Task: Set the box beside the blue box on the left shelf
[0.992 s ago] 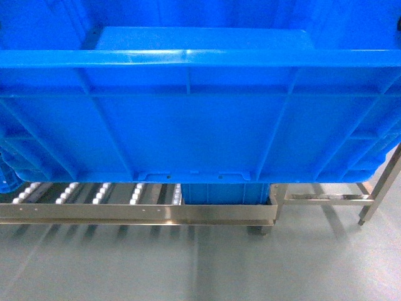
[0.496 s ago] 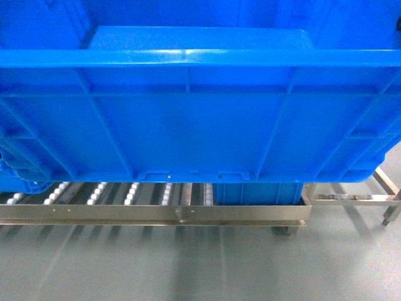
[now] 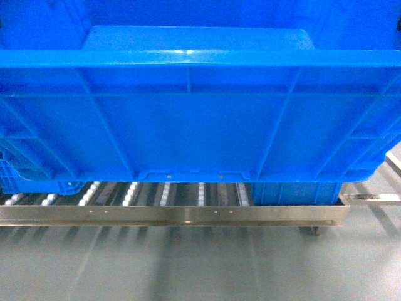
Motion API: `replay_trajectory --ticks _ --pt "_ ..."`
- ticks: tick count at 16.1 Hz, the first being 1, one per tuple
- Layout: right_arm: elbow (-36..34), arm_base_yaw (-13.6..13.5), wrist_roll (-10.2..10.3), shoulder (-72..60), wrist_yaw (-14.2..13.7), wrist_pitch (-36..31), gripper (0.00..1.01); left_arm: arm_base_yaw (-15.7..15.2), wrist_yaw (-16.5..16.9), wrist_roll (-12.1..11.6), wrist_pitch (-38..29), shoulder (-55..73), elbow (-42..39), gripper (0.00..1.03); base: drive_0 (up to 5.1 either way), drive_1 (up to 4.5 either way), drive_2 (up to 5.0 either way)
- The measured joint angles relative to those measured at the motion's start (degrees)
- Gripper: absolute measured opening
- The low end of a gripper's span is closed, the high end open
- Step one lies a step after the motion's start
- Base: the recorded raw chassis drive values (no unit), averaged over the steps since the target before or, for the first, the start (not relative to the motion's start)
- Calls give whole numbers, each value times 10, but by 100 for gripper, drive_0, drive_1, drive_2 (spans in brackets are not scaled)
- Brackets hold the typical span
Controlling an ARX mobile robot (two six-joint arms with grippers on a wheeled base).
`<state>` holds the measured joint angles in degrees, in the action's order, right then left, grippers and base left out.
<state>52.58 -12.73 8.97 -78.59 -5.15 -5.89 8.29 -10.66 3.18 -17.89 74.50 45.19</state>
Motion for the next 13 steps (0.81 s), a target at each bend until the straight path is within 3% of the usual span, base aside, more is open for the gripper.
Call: replay_trajectory --ticks 10,13 --pt "0 0 0 0 1 0 7 0 0 0 0 0 0 14 -493 247 247" --pt "0 -5 0 0 1 -1 7 -4 0 -1 2 0 0 14 0 0 0"
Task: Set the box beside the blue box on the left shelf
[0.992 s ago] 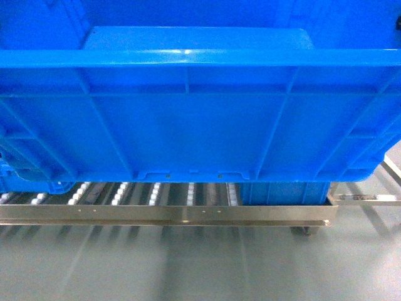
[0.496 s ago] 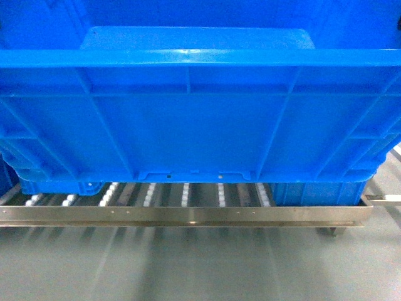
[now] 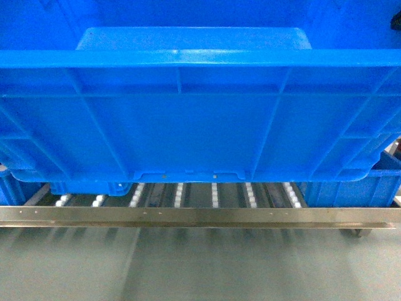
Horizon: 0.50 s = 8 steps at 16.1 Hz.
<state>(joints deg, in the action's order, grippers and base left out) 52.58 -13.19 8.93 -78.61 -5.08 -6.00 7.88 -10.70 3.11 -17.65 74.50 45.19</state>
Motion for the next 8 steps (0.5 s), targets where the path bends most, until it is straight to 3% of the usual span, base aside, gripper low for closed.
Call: replay_trajectory --ticks 8 --pt "0 1 1 0 -1 1 7 1 1 1 -2 0 0 14 0 0 0"
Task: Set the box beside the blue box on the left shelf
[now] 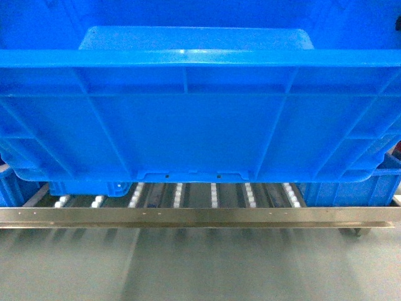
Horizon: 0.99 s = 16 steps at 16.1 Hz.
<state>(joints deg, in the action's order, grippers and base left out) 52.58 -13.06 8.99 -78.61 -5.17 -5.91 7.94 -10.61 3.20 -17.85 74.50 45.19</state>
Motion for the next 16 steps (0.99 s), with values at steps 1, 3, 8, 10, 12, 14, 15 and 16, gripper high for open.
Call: replay_trajectory --ticks 1,3,8,10,12,14,15,16 --pt "0 0 0 0 0 0 7 0 0 0 0 0 0 14 0 0 0" --pt "0 0 0 0 0 0 7 0 0 0 0 0 0 14 0 0 0" --pt "0 0 0 0 0 0 7 0 0 0 0 0 0 14 0 0 0" --pt "0 0 0 0 0 -3 7 0 0 0 -3 0 0 14 0 0 0" --pt "0 0 0 0 0 -2 7 0 0 0 -2 0 0 14 0 0 0" --pt "0 0 0 0 0 0 7 0 1 0 -1 0 0 14 0 0 0" --pt "0 0 0 0 0 -1 7 0 1 0 0 0 0 14 0 0 0" --pt "0 0 0 0 0 0 7 0 1 0 1 0 0 14 0 0 0"
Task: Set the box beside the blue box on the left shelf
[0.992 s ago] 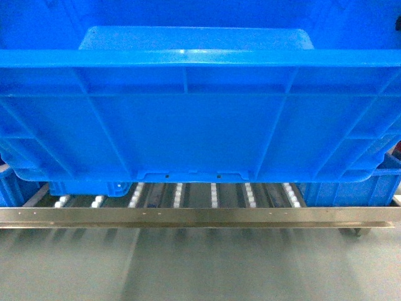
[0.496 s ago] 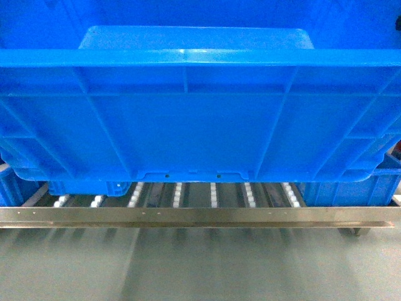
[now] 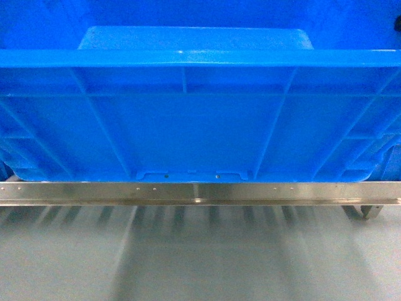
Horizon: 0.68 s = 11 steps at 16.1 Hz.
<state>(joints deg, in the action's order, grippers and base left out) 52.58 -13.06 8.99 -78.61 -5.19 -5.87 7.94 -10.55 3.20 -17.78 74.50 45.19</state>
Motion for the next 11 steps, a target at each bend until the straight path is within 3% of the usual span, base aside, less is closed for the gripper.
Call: replay_trajectory --ticks 11 --pt "0 0 0 0 0 0 7 0 0 0 -1 0 0 14 0 0 0"
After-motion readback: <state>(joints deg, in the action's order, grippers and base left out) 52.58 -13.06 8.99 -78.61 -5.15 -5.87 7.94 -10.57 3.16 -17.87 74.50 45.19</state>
